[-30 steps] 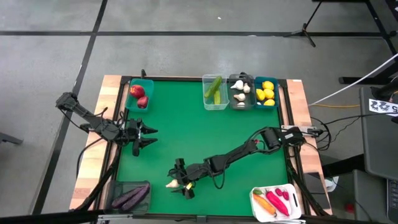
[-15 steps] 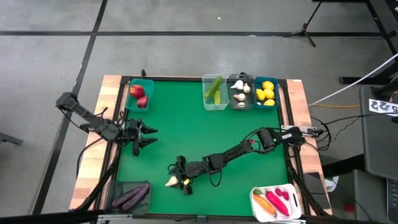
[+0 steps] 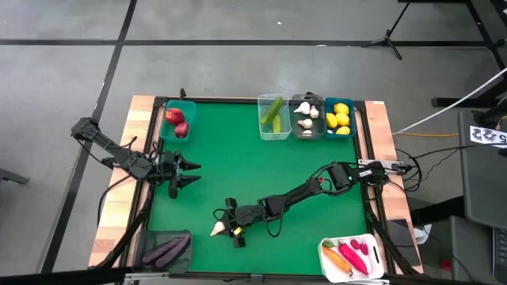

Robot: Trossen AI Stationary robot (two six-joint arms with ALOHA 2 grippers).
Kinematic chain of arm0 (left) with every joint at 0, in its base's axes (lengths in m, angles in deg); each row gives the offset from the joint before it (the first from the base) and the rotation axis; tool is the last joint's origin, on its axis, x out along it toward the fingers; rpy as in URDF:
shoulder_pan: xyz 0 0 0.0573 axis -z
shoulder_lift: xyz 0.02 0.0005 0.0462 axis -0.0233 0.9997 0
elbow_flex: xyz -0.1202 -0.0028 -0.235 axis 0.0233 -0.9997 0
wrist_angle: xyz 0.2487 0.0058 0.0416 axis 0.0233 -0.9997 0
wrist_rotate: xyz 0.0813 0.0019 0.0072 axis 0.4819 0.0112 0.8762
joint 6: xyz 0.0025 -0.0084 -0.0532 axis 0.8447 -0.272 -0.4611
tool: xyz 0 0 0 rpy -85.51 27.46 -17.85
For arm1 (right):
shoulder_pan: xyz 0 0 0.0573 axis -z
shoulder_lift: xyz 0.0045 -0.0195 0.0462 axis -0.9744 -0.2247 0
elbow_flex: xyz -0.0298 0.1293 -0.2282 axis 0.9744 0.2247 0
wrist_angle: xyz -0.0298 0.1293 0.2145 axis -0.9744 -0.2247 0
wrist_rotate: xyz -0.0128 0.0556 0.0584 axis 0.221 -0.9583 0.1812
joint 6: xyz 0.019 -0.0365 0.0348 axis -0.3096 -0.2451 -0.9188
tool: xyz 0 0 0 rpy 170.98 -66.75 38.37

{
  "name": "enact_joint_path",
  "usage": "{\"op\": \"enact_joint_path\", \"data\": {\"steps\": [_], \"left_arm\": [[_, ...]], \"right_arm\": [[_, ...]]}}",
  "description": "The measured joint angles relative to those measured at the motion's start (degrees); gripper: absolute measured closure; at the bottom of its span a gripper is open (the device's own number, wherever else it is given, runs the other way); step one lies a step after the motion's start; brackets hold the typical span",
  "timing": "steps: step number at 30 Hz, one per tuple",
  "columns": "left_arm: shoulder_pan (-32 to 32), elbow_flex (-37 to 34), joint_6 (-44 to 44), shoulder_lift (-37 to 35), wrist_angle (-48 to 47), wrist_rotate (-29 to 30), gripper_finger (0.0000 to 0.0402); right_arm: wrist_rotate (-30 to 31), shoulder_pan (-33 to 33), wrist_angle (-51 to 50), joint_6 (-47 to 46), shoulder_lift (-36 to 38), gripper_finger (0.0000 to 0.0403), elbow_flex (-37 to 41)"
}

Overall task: Sort produce into baskets
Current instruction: Put the white garlic into the top black transparent bin

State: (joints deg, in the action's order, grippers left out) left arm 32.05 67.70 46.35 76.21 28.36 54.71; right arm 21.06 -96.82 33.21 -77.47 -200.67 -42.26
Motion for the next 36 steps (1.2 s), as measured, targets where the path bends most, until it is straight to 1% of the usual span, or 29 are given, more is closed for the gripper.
{"op": "enact_joint_path", "data": {"steps": [2,10,15,18,22,27,36], "left_arm": [[-0.01,0.0,-0.03,0.0,0.0,0.0,0.0161],[0.0,0.01,-1.42,0.0,0.0,0.0,0.0161],[0.01,0.0,-1.93,0.0,0.0,0.0,0.0161],[0.0,0.02,-2.25,0.0,0.0,0.0,0.0161],[-0.01,0.01,-2.98,0.0,0.0,0.0,0.0161],[-0.01,0.01,-4.62,0.0,0.0,0.0,0.0161],[0.01,0.0,-6.29,0.0,0.0,-0.02,0.0161]], "right_arm": [[-0.03,-0.01,0.03,0.0,0.0,0.0257,0.0],[-0.89,0.36,0.6,-1.27,0.18,0.0239,0.07],[-1.71,1.47,-2.19,-1.06,2.25,0.0238,0.11],[-1.32,2.3,-4.35,0.74,4.19,0.0238,0.11],[-0.2,3.55,-9.48,3.79,7.22,0.0238,0.11],[-0.17,5.24,-17.03,7.52,10.92,0.0238,0.1],[1.37,7.92,-35.1,14.15,19.67,0.0237,0.09]]}}
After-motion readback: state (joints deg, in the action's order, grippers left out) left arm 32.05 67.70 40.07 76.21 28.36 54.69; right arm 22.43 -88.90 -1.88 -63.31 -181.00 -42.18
